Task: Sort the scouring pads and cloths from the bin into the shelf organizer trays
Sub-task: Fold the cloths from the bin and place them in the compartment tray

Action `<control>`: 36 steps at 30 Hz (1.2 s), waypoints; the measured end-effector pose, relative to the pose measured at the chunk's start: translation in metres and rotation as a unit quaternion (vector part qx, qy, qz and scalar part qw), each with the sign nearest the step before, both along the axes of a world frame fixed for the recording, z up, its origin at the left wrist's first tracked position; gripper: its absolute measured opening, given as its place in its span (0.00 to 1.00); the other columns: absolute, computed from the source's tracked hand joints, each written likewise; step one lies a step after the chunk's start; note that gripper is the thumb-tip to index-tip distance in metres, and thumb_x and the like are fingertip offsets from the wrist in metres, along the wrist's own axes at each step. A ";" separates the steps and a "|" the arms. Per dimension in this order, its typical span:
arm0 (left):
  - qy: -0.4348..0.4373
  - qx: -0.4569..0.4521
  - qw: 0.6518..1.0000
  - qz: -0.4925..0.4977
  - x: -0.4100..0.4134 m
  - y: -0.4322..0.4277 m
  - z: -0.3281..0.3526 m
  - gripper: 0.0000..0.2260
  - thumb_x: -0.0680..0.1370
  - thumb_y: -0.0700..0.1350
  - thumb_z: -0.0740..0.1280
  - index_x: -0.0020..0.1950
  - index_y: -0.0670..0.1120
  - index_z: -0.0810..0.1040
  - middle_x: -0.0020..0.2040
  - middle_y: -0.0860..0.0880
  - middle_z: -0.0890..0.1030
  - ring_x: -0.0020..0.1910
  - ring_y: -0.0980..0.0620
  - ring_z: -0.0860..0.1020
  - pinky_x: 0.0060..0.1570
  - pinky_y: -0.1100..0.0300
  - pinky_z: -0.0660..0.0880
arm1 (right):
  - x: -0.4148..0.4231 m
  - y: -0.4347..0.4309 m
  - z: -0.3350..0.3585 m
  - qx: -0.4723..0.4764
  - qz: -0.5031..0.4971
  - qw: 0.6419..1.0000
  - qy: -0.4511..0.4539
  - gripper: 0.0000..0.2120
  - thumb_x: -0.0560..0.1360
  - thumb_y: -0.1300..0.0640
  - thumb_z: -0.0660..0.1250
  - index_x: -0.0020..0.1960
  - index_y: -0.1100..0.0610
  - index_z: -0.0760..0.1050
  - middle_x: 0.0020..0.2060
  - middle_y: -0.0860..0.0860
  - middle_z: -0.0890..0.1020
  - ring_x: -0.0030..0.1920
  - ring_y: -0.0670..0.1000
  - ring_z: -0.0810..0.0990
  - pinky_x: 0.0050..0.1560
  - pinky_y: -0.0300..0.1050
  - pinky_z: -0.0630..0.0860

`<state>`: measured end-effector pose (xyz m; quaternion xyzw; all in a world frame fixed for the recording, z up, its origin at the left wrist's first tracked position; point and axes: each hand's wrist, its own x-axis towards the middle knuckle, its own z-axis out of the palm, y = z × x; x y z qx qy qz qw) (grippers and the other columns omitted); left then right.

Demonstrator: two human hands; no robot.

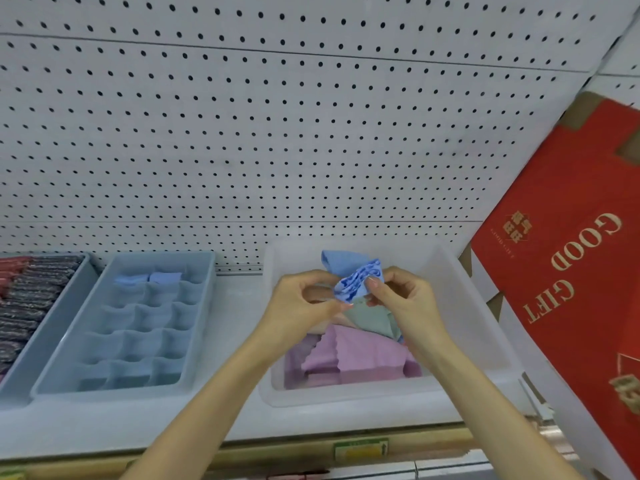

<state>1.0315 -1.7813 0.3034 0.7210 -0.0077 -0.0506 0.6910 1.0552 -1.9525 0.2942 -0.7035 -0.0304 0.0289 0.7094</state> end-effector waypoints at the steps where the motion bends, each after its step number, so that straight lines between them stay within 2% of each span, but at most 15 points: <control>1: -0.004 -0.010 1.000 0.026 0.000 -0.004 -0.004 0.08 0.71 0.33 0.74 0.45 0.44 0.83 0.42 0.52 0.86 0.42 0.58 0.83 0.41 0.67 0.75 | -0.001 0.003 -0.003 0.003 -0.014 1.000 0.007 0.07 0.74 0.63 0.69 0.37 0.58 0.80 0.35 0.52 0.82 0.36 0.46 0.79 0.40 0.37 0.76; 3: 0.003 -0.052 0.996 0.068 -0.002 -0.010 -0.011 0.03 0.72 0.39 0.75 0.41 0.44 0.82 0.43 0.45 0.85 0.39 0.51 0.80 0.42 0.60 0.74 | -0.005 0.008 -0.007 0.008 -0.045 0.999 0.016 0.08 0.74 0.60 0.70 0.36 0.58 0.80 0.34 0.52 0.83 0.38 0.48 0.80 0.44 0.43 0.78; 5: 0.012 -0.079 0.992 0.101 -0.004 -0.015 -0.015 0.07 0.72 0.43 0.75 0.39 0.43 0.80 0.41 0.41 0.83 0.37 0.50 0.76 0.41 0.58 0.70 | -0.009 0.012 -0.013 0.014 -0.072 0.997 0.018 0.09 0.73 0.60 0.71 0.34 0.58 0.80 0.32 0.50 0.82 0.37 0.49 0.79 0.43 0.43 0.76; 8: 0.008 -0.088 0.988 0.124 -0.007 -0.023 -0.017 0.07 0.72 0.38 0.74 0.40 0.43 0.77 0.36 0.51 0.82 0.36 0.56 0.78 0.36 0.63 0.74 | -0.015 0.019 -0.019 0.013 -0.096 0.995 0.000 0.07 0.71 0.64 0.72 0.34 0.62 0.79 0.33 0.48 0.82 0.36 0.46 0.78 0.38 0.37 0.73; 11: 0.003 -0.075 0.991 0.109 -0.009 -0.026 -0.018 0.09 0.70 0.36 0.75 0.45 0.43 0.78 0.40 0.50 0.83 0.42 0.55 0.80 0.45 0.57 0.78 | -0.018 0.020 -0.023 0.024 -0.113 0.993 -0.011 0.06 0.70 0.67 0.73 0.36 0.68 0.78 0.36 0.47 0.84 0.38 0.45 0.80 0.39 0.35 0.74; 14: 0.010 -0.095 0.988 0.120 -0.009 -0.024 -0.018 0.05 0.70 0.37 0.75 0.41 0.45 0.81 0.39 0.48 0.84 0.40 0.50 0.80 0.44 0.52 0.77 | -0.022 0.019 -0.023 0.045 -0.123 0.991 -0.009 0.08 0.70 0.64 0.73 0.35 0.67 0.78 0.32 0.49 0.82 0.35 0.46 0.78 0.37 0.35 0.73; 16: 0.033 -0.117 0.982 0.143 -0.010 -0.023 -0.016 0.07 0.67 0.45 0.78 0.34 0.47 0.81 0.35 0.42 0.81 0.35 0.44 0.75 0.37 0.47 0.72 | -0.026 0.019 -0.022 0.062 -0.125 0.990 -0.004 0.09 0.71 0.62 0.72 0.34 0.65 0.79 0.31 0.51 0.80 0.34 0.47 0.75 0.36 0.35 0.72; 18: 0.057 -0.132 0.975 0.169 -0.010 -0.023 -0.017 0.12 0.60 0.53 0.78 0.29 0.49 0.78 0.33 0.39 0.77 0.34 0.43 0.71 0.35 0.46 0.68 | -0.031 0.022 -0.021 0.075 -0.129 0.989 0.001 0.08 0.72 0.62 0.72 0.35 0.63 0.80 0.31 0.51 0.81 0.34 0.46 0.76 0.36 0.35 0.73; 20: 0.068 -0.147 0.969 0.184 -0.012 -0.024 -0.016 0.15 0.59 0.52 0.79 0.26 0.49 0.75 0.33 0.39 0.76 0.34 0.42 0.70 0.36 0.47 0.67 | -0.035 0.026 -0.020 0.087 -0.140 0.986 0.003 0.08 0.72 0.62 0.71 0.35 0.62 0.79 0.30 0.49 0.81 0.33 0.44 0.77 0.35 0.34 0.74; 22: 0.061 -0.143 0.971 0.184 -0.014 -0.024 -0.016 0.16 0.63 0.45 0.81 0.25 0.49 0.73 0.32 0.40 0.75 0.34 0.43 0.71 0.35 0.47 0.68 | -0.037 0.029 -0.019 0.092 -0.146 0.985 0.002 0.08 0.70 0.60 0.72 0.33 0.60 0.78 0.29 0.48 0.80 0.32 0.44 0.76 0.35 0.34 0.73; 26: 0.003 -0.096 0.980 0.172 -0.016 -0.021 -0.019 0.12 0.70 0.38 0.76 0.33 0.42 0.73 0.32 0.42 0.78 0.32 0.48 0.76 0.32 0.55 0.73 | -0.040 0.027 -0.018 0.066 -0.136 0.988 0.011 0.09 0.66 0.53 0.73 0.31 0.56 0.78 0.29 0.50 0.78 0.33 0.47 0.74 0.35 0.37 0.72; 29: -0.016 -0.093 0.982 0.166 -0.017 -0.019 -0.021 0.10 0.71 0.36 0.74 0.40 0.40 0.73 0.40 0.38 0.81 0.38 0.47 0.80 0.34 0.55 0.75 | -0.041 0.025 -0.019 0.041 -0.129 0.991 0.021 0.09 0.69 0.57 0.74 0.31 0.56 0.78 0.30 0.51 0.79 0.34 0.49 0.75 0.38 0.41 0.74; 31: -0.004 -0.127 0.980 0.152 -0.017 -0.019 -0.021 0.12 0.72 0.33 0.73 0.49 0.43 0.73 0.47 0.40 0.84 0.44 0.45 0.83 0.38 0.54 0.79 | -0.041 0.026 -0.019 0.026 -0.138 0.990 0.023 0.09 0.69 0.59 0.75 0.33 0.55 0.78 0.30 0.50 0.80 0.34 0.49 0.76 0.37 0.41 0.75; 34: 0.029 -0.164 0.979 0.115 -0.018 -0.014 -0.022 0.23 0.73 0.33 0.71 0.63 0.52 0.71 0.49 0.44 0.85 0.46 0.48 0.84 0.42 0.55 0.80 | -0.038 0.025 -0.018 0.019 -0.128 0.991 0.046 0.11 0.68 0.62 0.76 0.45 0.57 0.74 0.34 0.50 0.83 0.38 0.49 0.81 0.38 0.42 0.78; 36: 0.042 -0.155 0.984 0.074 -0.016 -0.005 -0.025 0.24 0.72 0.33 0.72 0.65 0.49 0.73 0.50 0.44 0.85 0.49 0.47 0.83 0.44 0.56 0.80 | -0.034 0.019 -0.016 0.052 -0.048 0.992 0.102 0.17 0.69 0.63 0.74 0.55 0.55 0.73 0.40 0.51 0.85 0.41 0.48 0.83 0.38 0.40 0.77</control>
